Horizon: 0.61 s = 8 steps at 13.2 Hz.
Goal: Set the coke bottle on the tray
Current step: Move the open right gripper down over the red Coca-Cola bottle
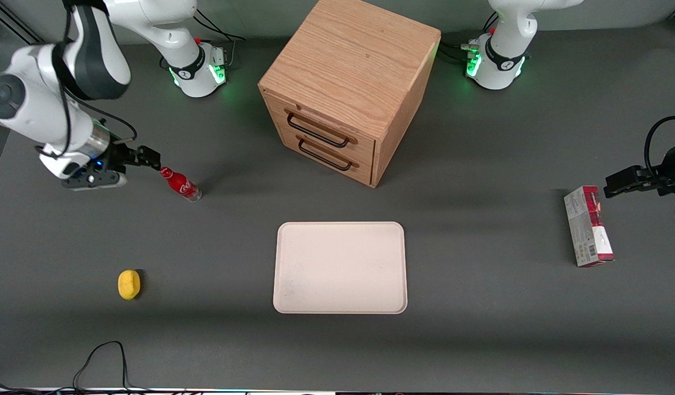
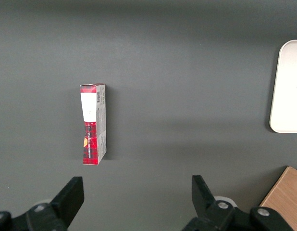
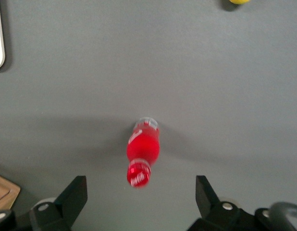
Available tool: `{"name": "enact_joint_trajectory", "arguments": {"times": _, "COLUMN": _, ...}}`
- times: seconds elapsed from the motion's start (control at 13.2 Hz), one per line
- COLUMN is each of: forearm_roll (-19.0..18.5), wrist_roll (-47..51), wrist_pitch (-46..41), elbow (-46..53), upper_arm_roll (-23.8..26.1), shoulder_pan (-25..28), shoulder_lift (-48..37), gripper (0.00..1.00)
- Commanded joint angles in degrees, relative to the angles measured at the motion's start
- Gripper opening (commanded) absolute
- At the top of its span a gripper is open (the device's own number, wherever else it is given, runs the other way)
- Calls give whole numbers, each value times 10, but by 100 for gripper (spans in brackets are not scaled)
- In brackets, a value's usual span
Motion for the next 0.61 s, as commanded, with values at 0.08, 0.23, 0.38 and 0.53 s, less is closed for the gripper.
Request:
{"name": "enact_joint_trajectory", "arguments": {"times": 0.08, "forearm_roll": -8, "wrist_roll": 18, "wrist_pitch": 38, "elbow": -16, "upper_arm_roll": 4, "shoulder_pan": 4, "shoulder_lift": 27, "gripper": 100}}
{"name": "enact_joint_trajectory", "arguments": {"times": 0.23, "forearm_roll": -8, "wrist_roll": 18, "wrist_pitch": 79, "elbow": -57, "upper_arm_roll": 4, "shoulder_pan": 4, "shoulder_lift": 22, "gripper": 100}}
{"name": "enact_joint_trajectory", "arguments": {"times": 0.38, "forearm_roll": -8, "wrist_roll": 19, "wrist_pitch": 87, "elbow": -68, "upper_arm_roll": 4, "shoulder_pan": 4, "shoulder_lift": 22, "gripper": 100}}
{"name": "enact_joint_trajectory", "arguments": {"times": 0.53, "forearm_roll": -8, "wrist_roll": 19, "wrist_pitch": 97, "elbow": -74, "upper_arm_roll": 5, "shoulder_pan": 4, "shoulder_lift": 22, "gripper": 100}}
